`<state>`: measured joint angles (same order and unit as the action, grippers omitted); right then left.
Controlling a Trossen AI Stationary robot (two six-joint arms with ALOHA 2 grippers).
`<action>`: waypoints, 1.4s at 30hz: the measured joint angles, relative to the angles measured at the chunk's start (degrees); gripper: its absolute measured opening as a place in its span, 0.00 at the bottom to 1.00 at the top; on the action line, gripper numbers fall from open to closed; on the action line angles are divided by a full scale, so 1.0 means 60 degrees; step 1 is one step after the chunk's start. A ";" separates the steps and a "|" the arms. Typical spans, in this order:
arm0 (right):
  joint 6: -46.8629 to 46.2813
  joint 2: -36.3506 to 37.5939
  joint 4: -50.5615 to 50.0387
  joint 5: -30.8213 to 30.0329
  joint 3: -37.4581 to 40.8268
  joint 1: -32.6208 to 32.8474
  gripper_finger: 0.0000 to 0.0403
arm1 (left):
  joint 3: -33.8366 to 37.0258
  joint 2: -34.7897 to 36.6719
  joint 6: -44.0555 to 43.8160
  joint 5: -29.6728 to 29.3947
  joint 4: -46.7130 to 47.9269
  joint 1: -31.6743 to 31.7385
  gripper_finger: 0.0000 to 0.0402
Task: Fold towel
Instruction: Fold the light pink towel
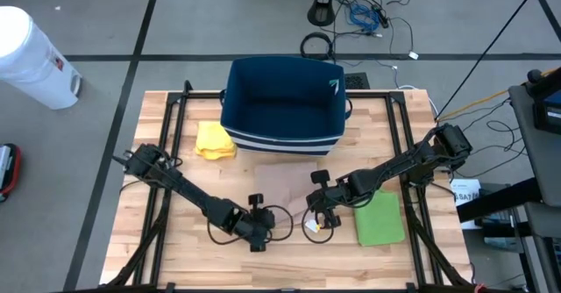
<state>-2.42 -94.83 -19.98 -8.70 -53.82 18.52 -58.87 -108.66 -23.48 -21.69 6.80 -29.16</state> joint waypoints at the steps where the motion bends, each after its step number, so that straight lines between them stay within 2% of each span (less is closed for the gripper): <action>1: 0.0003 0.0000 -0.0006 0.0001 0.0000 0.0000 0.00 | 0.0000 0.0000 -0.0002 -0.0066 0.0009 -0.0018 0.28; 6: 0.0174 0.0000 0.0000 0.0056 0.0000 0.0000 0.00 | -0.0004 -0.0048 -0.0314 -0.0095 0.0351 0.0108 0.28; 14: 0.0171 0.0115 -0.0007 0.0822 0.0000 0.0022 0.00 | -0.0071 -0.0820 -0.0731 0.0269 0.0112 0.0341 0.28; 25: 0.0189 0.1650 -0.0292 0.1057 0.0000 0.0083 0.00 | -0.0036 -0.0867 -0.0700 0.0353 0.0015 0.0319 0.28; 31: 0.0105 0.2214 -0.0460 0.1543 0.0000 0.0120 0.00 | -0.0027 -0.0867 -0.0674 0.0396 -0.0008 0.0323 0.28; 36: 0.0013 0.2244 -0.0436 0.1886 0.0000 0.0231 0.00 | -0.0015 -0.0875 -0.0663 0.0466 -0.0177 0.0319 0.28; 40: -0.0024 0.1979 -0.0451 0.2719 0.0000 0.0368 0.00 | -0.0015 -0.0872 -0.0657 0.0477 -0.0177 0.0319 0.28; 42: -0.0031 0.1871 -0.0449 0.2753 0.0000 0.0443 0.00 | -0.0015 -0.0875 -0.0643 0.0478 -0.0177 0.0319 0.28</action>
<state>-2.60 -83.60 -22.68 7.82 -53.82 21.18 -58.96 -113.91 -27.34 -18.82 5.74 -27.24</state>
